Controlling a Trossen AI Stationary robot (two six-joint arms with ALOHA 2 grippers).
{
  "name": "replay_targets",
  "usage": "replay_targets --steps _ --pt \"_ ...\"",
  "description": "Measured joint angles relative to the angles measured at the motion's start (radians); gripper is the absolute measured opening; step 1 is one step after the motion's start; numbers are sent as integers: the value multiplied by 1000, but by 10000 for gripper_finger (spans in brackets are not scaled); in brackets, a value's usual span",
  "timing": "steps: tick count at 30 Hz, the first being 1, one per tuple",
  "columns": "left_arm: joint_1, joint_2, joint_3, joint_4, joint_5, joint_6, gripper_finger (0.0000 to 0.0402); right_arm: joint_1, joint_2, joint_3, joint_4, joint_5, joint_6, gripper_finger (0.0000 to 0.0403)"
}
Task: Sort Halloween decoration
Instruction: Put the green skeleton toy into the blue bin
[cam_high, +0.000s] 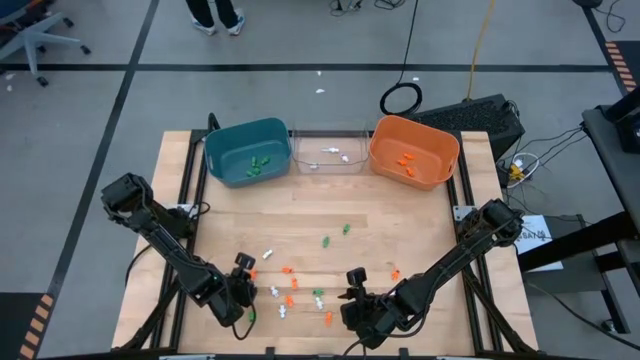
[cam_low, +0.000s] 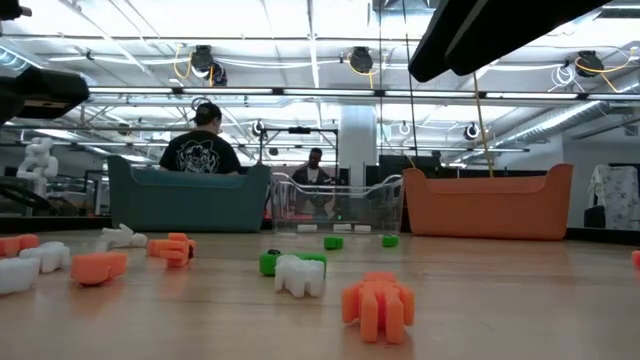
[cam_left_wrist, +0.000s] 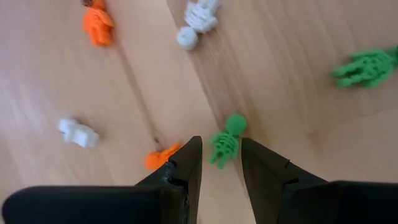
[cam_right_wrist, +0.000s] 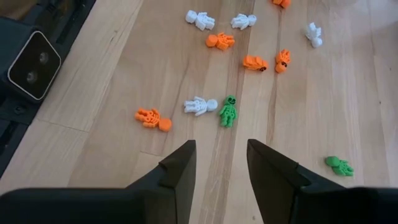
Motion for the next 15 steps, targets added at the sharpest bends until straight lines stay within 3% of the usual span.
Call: replay_targets --steps 5,15 --pt "0 31 1 0 42 14 107 0 0 0 5 0 0 128" --pt "5 64 3 7 6 8 121 0 0 0 7 0 -4 128"
